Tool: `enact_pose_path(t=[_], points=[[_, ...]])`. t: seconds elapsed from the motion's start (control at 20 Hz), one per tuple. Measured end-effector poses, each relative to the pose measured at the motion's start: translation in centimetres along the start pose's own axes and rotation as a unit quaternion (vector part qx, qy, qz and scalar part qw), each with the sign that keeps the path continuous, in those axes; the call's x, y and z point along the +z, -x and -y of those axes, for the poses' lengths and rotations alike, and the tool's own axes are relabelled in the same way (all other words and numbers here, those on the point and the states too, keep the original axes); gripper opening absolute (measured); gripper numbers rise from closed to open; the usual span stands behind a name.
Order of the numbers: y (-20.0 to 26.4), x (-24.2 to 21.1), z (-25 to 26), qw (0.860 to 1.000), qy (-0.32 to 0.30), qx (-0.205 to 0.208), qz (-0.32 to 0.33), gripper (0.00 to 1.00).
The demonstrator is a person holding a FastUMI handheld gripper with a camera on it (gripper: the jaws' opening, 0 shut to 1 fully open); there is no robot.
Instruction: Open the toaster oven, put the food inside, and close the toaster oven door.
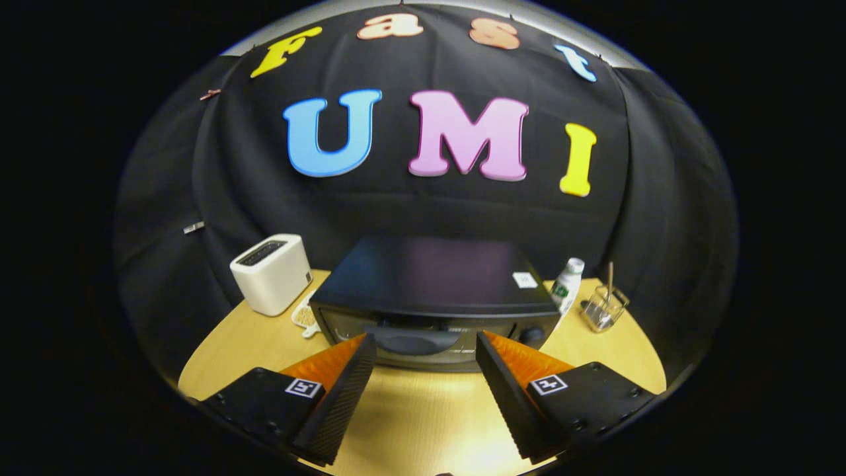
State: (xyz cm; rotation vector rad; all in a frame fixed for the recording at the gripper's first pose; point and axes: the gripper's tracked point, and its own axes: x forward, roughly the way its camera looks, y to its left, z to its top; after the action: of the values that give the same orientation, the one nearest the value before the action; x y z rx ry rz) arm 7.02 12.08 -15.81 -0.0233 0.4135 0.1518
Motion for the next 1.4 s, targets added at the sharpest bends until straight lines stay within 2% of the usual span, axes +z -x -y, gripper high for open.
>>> enact_pose_path(t=[0.25,0.55,0.8,1.05,1.2,1.4], points=[[4.9,4.4,5.6,0.997,-0.028,-0.024,0.069,0.98],[11.7,7.3,11.8,0.990,-0.009,-0.061,0.128,0.98],[16.7,7.2,13.4,0.986,0.036,-0.067,0.149,0.97],[20.7,5.1,13.9,0.989,0.032,-0.074,0.125,0.98],[21.6,5.8,14.4,0.986,0.036,-0.081,0.141,0.98],[21.3,6.5,13.8,0.987,0.003,-0.075,0.143,0.98]])
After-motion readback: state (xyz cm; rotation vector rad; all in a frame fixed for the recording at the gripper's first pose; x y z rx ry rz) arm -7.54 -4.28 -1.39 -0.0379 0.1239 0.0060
